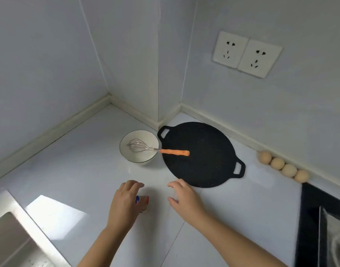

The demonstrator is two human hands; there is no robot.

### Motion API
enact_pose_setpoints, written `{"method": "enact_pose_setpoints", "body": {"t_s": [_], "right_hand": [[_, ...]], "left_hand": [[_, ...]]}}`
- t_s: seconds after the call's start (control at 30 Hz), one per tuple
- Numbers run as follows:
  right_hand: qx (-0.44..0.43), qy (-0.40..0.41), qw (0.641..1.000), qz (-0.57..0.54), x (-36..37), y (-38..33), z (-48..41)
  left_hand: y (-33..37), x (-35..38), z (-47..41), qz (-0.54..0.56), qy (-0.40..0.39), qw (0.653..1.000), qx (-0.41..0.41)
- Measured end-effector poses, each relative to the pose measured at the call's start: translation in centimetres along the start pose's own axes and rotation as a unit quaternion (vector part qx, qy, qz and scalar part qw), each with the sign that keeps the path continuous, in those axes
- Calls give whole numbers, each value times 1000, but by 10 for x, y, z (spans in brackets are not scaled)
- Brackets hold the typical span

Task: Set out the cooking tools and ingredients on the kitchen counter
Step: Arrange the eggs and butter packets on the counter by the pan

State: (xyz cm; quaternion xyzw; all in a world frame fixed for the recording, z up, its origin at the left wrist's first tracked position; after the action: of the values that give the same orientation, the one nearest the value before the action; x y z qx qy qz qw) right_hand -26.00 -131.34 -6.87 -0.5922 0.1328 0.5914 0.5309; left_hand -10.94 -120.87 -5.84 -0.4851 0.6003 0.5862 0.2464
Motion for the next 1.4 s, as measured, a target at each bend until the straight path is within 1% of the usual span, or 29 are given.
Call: {"method": "enact_pose_setpoints", "body": {"t_s": [0.13, 0.3, 0.53, 0.77, 0.9, 1.0, 1.2, 1.27, 1.4], "right_hand": [[-51, -52, 997, 16, 37, -43, 1], [-101, -64, 992, 45, 54, -73, 2], [-118, -63, 987, 84, 62, -84, 2], [-94, -38, 993, 61, 46, -69, 7], [-54, -8, 997, 49, 17, -29, 19], [5, 16, 999, 38, -13, 26, 36], [117, 59, 990, 55, -72, 138, 78], [148, 69, 985, 62, -88, 171, 90], [194, 86, 972, 103, -117, 237, 106]], "left_hand": [[-42, -14, 24, -2, -16, 1000, -9], [-58, -10, 41, 6, -77, 997, 30], [-57, -9, 42, -1, -89, 995, 41], [-36, -14, 31, 8, -76, 995, 60], [1, 1, 13, 4, -107, 990, 88], [53, 23, -8, 14, -153, 981, 116], [166, 83, -43, 49, -207, 957, 196], [195, 105, -49, 45, -212, 948, 233], [254, 151, -67, 36, -195, 935, 295]]}}
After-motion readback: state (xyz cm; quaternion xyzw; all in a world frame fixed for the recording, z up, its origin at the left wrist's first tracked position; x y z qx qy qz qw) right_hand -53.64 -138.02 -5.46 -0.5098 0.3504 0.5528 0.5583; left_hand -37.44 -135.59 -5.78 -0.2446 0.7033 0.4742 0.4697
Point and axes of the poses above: each hand's wrist, its own z-axis away from the middle knuckle, its own x-axis out of the palm, y = z × x, the point moved 8 cm from there along -z, towards the middle knuckle, and after that the axes turned 12 degrees about x, right-handed, at the moved point
